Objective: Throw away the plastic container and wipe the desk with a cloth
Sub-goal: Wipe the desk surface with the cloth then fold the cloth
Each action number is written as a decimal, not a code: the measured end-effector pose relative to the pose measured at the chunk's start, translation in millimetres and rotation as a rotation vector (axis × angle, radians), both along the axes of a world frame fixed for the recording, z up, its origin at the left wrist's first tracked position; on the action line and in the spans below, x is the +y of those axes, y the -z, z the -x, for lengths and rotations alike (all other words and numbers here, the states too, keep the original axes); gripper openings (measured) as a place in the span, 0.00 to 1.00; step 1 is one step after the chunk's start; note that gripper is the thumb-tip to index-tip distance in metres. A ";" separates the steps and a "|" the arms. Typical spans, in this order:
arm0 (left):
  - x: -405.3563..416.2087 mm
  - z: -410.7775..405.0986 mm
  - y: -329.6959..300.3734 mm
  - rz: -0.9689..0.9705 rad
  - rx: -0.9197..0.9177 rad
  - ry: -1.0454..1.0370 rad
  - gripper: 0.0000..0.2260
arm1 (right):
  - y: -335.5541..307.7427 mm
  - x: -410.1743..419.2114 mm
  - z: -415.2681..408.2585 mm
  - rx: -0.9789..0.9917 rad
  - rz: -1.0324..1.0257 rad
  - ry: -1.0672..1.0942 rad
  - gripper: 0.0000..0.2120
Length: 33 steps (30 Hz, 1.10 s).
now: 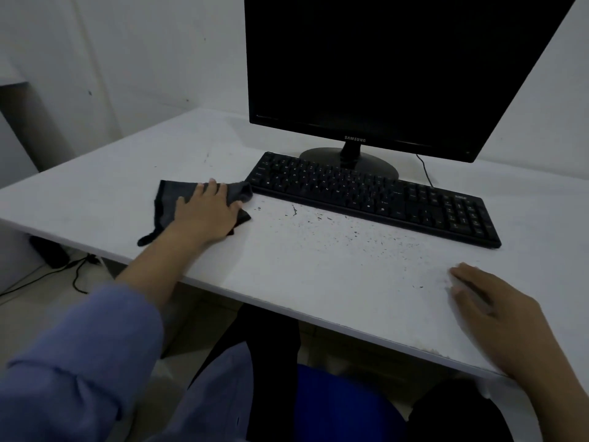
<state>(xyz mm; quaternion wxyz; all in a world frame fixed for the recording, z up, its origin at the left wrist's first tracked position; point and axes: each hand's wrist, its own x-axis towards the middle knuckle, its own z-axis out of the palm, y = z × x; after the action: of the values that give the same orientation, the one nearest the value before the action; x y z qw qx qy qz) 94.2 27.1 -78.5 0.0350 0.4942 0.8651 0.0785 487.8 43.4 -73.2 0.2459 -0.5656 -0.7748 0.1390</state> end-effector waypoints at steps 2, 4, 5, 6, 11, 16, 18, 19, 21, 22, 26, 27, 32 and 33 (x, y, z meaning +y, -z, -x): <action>-6.3 14.0 -3.7 0.025 -0.019 -0.050 0.25 | -0.4 0.1 0.4 0.006 0.002 0.001 0.17; -12.7 23.7 -6.3 0.045 -0.060 -0.059 0.24 | 0.3 0.6 1.0 0.002 0.005 0.005 0.17; -15.4 27.1 -6.5 0.043 -0.083 -0.051 0.24 | 0.8 1.1 0.9 -0.002 0.004 0.009 0.17; -18.0 29.5 -6.3 0.037 -0.104 -0.040 0.24 | 1.1 1.7 1.0 -0.004 0.000 0.012 0.17; -44.6 8.9 -2.6 -0.010 -0.148 0.107 0.23 | 1.6 1.4 3.5 -0.001 -0.010 0.023 0.17; -54.5 -30.3 4.1 -0.047 -0.077 0.238 0.22 | 2.2 1.7 3.5 -0.015 -0.016 0.013 0.17; -42.0 -31.9 1.7 -0.056 -0.058 0.202 0.22 | 2.6 1.6 2.7 -0.007 -0.012 0.007 0.17; -34.5 -33.8 1.3 -0.052 -0.054 0.179 0.22 | 2.9 1.8 1.7 -0.004 -0.009 0.006 0.17; -19.3 -40.7 0.3 -0.038 -0.061 0.142 0.23 | 3.3 2.3 0.2 -0.003 -0.009 0.006 0.17; -14.4 -45.1 1.6 -0.033 -0.066 0.126 0.23 | 4.4 1.8 0.5 -0.001 -0.006 0.003 0.17; -2.3 -55.4 0.7 -0.043 -0.080 0.100 0.23 | 3.1 3.7 2.4 0.019 -0.017 0.007 0.17; -1.4 -57.3 0.3 -0.039 -0.080 0.099 0.23 | 3.5 3.9 2.1 0.014 -0.017 0.008 0.17; 1.1 -82.3 -0.8 -0.021 -0.074 0.177 0.23 | 3.5 3.3 2.6 0.007 -0.031 0.009 0.17; 0.4 -93.0 -0.4 -0.023 -0.073 0.213 0.23 | 3.8 3.5 2.2 0.004 -0.033 0.010 0.17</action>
<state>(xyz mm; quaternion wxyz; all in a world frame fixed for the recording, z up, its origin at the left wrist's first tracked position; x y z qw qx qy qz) 187.2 27.5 -78.2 0.0689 0.5804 0.8049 0.1023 485.5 46.9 -77.0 0.2577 -0.5652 -0.7735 0.1261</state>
